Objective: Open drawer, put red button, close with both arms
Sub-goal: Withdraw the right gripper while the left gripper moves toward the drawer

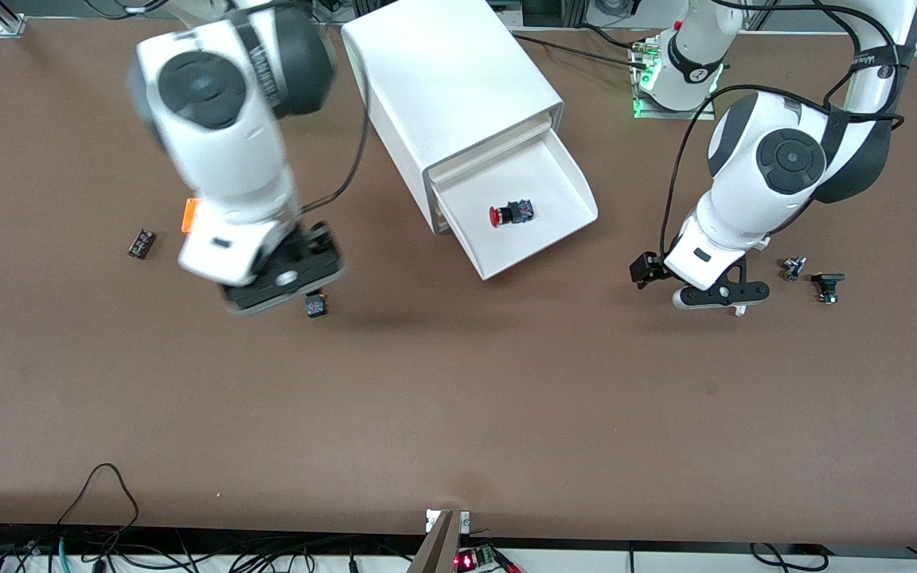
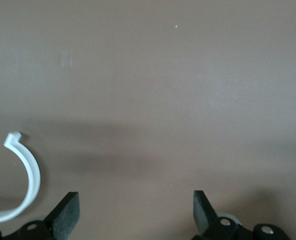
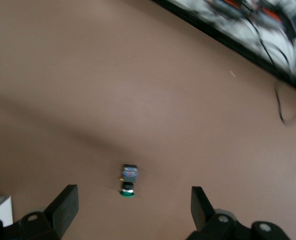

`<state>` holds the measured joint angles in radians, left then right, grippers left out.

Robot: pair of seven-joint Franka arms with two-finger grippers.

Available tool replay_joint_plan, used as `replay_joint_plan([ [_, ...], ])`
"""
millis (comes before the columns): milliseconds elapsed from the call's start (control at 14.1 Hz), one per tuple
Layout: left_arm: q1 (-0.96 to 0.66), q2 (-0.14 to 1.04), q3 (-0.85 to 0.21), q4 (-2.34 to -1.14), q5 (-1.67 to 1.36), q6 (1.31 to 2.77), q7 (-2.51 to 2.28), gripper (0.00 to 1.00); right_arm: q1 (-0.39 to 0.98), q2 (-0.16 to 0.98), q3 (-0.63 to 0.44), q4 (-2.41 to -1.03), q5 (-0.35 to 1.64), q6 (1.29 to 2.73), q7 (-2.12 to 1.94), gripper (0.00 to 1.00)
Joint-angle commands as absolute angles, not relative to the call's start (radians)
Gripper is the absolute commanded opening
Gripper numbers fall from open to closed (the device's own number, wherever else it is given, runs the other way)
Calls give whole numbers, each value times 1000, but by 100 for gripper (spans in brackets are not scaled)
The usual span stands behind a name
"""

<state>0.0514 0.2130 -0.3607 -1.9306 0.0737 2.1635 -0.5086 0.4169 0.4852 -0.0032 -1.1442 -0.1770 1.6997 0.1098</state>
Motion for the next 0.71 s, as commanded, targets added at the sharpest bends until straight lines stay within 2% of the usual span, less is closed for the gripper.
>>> replay_joint_plan([
  [0, 20, 232, -370, -1988, 74, 2236, -656, 100, 283, 439, -9, -1192, -146, 1674, 210, 100],
  [212, 14, 235, -370, -1993, 74, 2241, -669, 100, 151, 381, -48, -1284, -124, 1666, 253, 100],
  [354, -18, 288, -370, -1994, 74, 2270, -743, 100, 68, 306, -49, -1378, -100, 1625, 267, 100],
  [495, -63, 333, -370, -2016, 75, 2342, -862, 100, 19, 203, -51, -1523, -101, 1695, 250, 100],
  [636, -101, 341, -370, -2046, 75, 2381, -909, 100, -2, 122, -93, -1601, -95, 1712, 189, 100],
])
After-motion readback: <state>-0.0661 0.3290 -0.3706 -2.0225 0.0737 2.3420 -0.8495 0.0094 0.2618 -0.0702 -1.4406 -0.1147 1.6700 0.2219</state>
